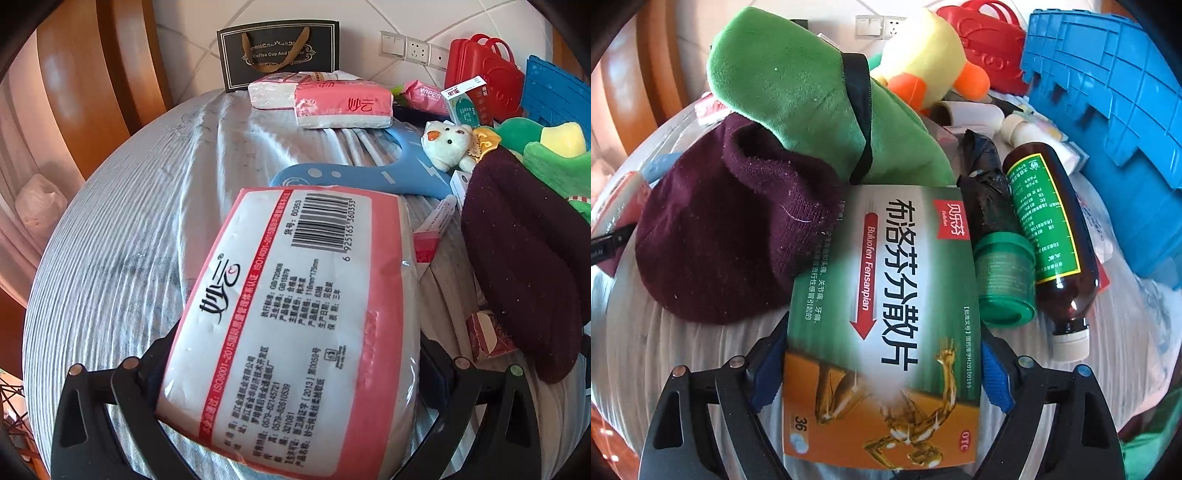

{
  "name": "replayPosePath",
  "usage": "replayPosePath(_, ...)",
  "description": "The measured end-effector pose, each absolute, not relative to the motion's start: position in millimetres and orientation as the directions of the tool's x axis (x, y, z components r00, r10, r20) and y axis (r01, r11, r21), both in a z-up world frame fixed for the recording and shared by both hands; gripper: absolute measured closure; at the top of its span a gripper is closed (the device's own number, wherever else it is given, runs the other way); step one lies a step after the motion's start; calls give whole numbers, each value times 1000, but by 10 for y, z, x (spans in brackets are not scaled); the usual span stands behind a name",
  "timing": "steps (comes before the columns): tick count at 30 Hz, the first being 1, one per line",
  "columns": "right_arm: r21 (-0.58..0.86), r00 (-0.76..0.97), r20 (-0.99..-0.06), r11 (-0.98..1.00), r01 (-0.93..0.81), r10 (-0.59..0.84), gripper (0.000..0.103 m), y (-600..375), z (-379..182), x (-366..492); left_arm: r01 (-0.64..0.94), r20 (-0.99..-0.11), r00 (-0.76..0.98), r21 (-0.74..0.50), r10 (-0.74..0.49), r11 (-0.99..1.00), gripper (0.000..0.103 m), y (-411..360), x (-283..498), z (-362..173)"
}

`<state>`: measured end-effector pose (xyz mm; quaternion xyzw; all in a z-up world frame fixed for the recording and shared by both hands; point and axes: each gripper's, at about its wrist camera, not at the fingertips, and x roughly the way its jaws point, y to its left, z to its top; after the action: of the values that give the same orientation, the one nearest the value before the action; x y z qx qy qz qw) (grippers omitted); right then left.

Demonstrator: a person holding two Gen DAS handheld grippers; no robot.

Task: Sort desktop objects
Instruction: 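Grasp the pink tissue pack with the left tool while the right grasps the green medicine box, then lift the tissue pack and medicine box and carry them over the blue crate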

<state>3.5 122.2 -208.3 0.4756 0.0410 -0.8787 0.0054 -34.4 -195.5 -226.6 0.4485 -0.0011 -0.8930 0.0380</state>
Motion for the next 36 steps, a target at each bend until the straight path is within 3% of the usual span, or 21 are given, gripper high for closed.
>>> replayPosePath(8,-31,-565,-825,-999,34,6,17,1269,-1960,69,53,-797,-602,29,-55,-998,8,-1955,-320,-2202)
replayPosePath(22,51,-665,-744,-998,36,-62,17,1219,-1263,381,66,-734,-679,-12,-36,-998,9,-1931,-37,-1668)
replayPosePath(30,63,-744,-665,-997,41,-72,17,1195,-828,486,-13,-654,-755,-58,47,-998,9,-1407,107,-1035)
replayPosePath(36,56,-816,-577,-998,-12,-23,17,1563,-307,559,-143,-592,-787,-97,173,-985,9,-602,74,-509)
